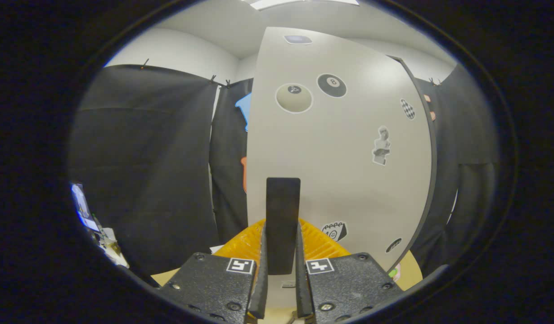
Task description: Open the shoe cabinet door, grab the shoes and put them into the shoe cabinet, then close the shoe cabinet door.
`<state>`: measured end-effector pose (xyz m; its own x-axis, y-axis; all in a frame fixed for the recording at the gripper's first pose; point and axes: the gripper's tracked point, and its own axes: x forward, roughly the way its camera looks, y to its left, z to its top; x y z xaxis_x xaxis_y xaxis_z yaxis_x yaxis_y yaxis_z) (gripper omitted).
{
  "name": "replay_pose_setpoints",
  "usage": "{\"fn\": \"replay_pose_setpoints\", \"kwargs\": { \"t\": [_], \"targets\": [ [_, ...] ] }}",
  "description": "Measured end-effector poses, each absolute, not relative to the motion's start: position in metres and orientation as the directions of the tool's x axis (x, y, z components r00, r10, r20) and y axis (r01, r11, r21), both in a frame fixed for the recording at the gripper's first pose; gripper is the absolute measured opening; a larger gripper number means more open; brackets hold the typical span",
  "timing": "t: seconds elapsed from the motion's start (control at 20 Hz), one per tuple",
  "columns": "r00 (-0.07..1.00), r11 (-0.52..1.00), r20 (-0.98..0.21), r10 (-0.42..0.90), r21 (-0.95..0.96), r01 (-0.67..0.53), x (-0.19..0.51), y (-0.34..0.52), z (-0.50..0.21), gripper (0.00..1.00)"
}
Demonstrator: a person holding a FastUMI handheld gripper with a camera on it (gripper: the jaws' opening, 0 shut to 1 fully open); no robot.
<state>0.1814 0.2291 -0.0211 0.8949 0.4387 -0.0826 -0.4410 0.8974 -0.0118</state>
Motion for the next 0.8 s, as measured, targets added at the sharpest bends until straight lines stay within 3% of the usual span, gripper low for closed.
{"fn": "replay_pose_setpoints", "kwargs": {
  "t": [0.8],
  "targets": [
    [0.853,0.856,-0.116,0.509,-0.040,-0.516,0.159,0.206,-0.021,0.25]
  ]
}}
